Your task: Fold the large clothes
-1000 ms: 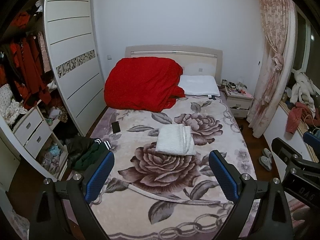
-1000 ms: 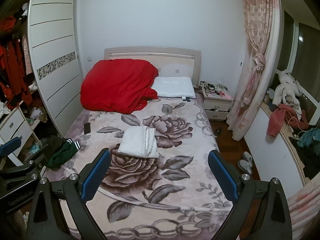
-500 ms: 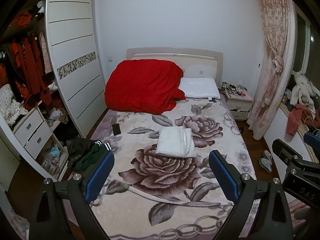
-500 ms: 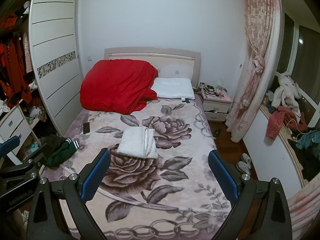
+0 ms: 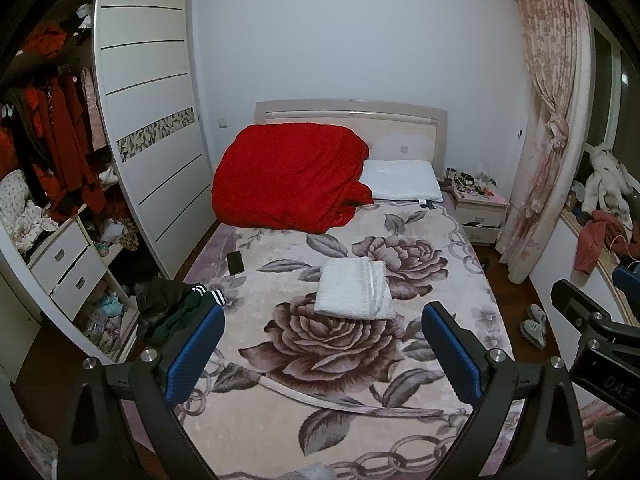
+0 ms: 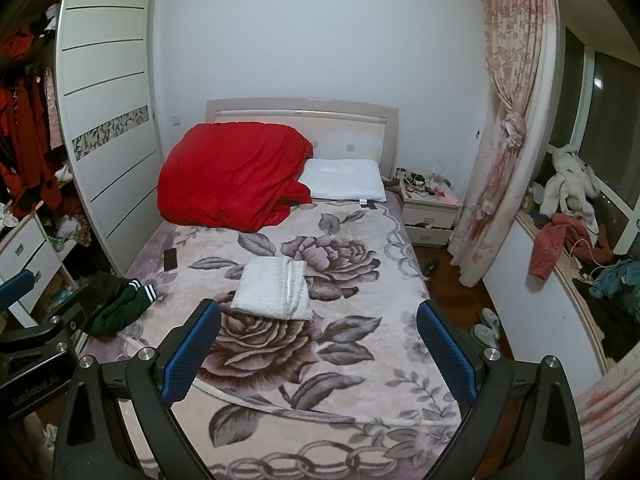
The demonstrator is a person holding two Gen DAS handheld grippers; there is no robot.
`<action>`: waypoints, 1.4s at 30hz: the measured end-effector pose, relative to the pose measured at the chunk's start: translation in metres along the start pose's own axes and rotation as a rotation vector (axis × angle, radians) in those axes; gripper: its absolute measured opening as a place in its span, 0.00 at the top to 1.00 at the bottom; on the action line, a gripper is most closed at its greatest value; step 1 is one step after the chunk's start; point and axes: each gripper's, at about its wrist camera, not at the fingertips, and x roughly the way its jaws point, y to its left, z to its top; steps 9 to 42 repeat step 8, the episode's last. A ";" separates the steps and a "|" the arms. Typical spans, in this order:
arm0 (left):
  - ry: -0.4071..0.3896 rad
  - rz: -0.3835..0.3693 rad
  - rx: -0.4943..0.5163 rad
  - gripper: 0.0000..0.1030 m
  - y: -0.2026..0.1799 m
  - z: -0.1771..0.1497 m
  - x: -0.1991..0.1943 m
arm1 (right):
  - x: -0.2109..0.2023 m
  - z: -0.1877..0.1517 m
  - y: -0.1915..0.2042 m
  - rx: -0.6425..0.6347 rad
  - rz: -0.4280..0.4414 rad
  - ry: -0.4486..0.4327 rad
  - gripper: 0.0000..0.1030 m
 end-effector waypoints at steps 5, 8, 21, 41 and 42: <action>0.002 0.004 -0.006 0.02 0.000 -0.004 0.001 | -0.001 -0.001 0.002 0.000 0.003 0.001 0.03; -0.002 -0.003 -0.011 0.02 0.001 -0.006 -0.001 | -0.003 -0.001 0.003 -0.003 0.000 0.000 0.03; -0.002 -0.003 -0.011 0.02 0.001 -0.006 -0.001 | -0.003 -0.001 0.003 -0.003 0.000 0.000 0.03; -0.002 -0.003 -0.011 0.02 0.001 -0.006 -0.001 | -0.003 -0.001 0.003 -0.003 0.000 0.000 0.03; -0.002 -0.003 -0.011 0.02 0.001 -0.006 -0.001 | -0.003 -0.001 0.003 -0.003 0.000 0.000 0.03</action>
